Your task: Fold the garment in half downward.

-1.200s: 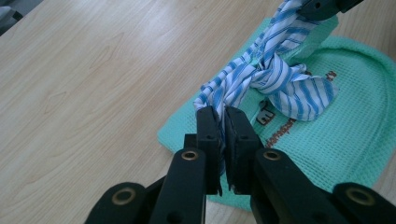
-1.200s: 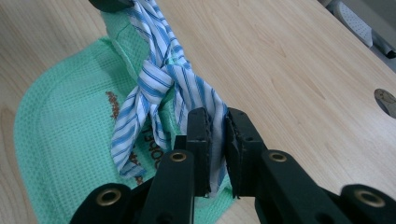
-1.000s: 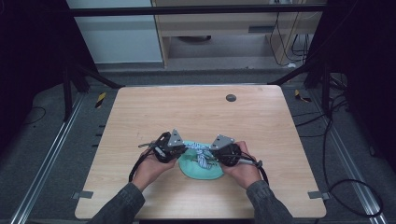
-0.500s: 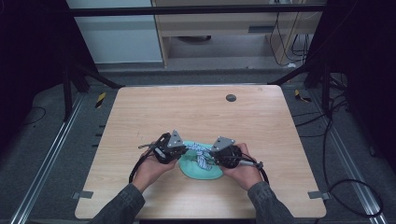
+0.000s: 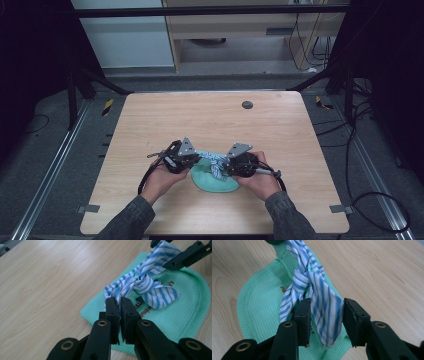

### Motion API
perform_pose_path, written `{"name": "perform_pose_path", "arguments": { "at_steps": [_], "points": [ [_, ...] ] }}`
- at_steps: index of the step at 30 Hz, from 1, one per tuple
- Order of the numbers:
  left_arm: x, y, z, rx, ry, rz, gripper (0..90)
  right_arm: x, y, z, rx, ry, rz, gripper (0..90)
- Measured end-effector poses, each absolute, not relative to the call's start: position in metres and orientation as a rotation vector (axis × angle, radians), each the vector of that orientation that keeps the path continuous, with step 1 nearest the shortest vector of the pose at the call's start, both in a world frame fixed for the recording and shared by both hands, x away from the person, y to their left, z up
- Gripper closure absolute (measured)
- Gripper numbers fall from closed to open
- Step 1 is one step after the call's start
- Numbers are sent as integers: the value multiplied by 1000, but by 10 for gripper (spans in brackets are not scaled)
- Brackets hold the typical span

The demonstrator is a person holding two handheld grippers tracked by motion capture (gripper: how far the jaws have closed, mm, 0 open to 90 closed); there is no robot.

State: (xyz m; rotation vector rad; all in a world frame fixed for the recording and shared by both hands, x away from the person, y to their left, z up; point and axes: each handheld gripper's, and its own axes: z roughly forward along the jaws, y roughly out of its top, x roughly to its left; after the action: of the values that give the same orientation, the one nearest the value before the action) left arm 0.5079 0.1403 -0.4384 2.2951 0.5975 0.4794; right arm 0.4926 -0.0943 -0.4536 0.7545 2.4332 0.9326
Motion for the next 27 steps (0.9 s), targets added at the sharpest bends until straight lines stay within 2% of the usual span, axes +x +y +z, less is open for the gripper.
{"name": "perform_pose_path", "arguments": {
  "at_steps": [4,5,9,14,17,21,27],
  "points": [
    [509,140,-435,2285,599,482,858,492,-95,-451,757,2426,943,663],
    [508,140,-434,2288,595,486,858,491,-95,-448,746,2422,938,726],
    [504,140,-435,2279,587,484,856,488,-96,-446,717,2398,914,776],
    [500,140,-440,2292,574,480,856,483,-94,-451,690,2417,879,731],
    [496,140,-444,2293,570,478,855,479,-93,-455,696,2424,883,650],
    [492,141,-448,2300,566,480,853,474,-91,-456,687,2426,889,706],
    [485,144,-456,2285,578,462,845,470,-92,-456,681,2424,892,674]
  ]
}}
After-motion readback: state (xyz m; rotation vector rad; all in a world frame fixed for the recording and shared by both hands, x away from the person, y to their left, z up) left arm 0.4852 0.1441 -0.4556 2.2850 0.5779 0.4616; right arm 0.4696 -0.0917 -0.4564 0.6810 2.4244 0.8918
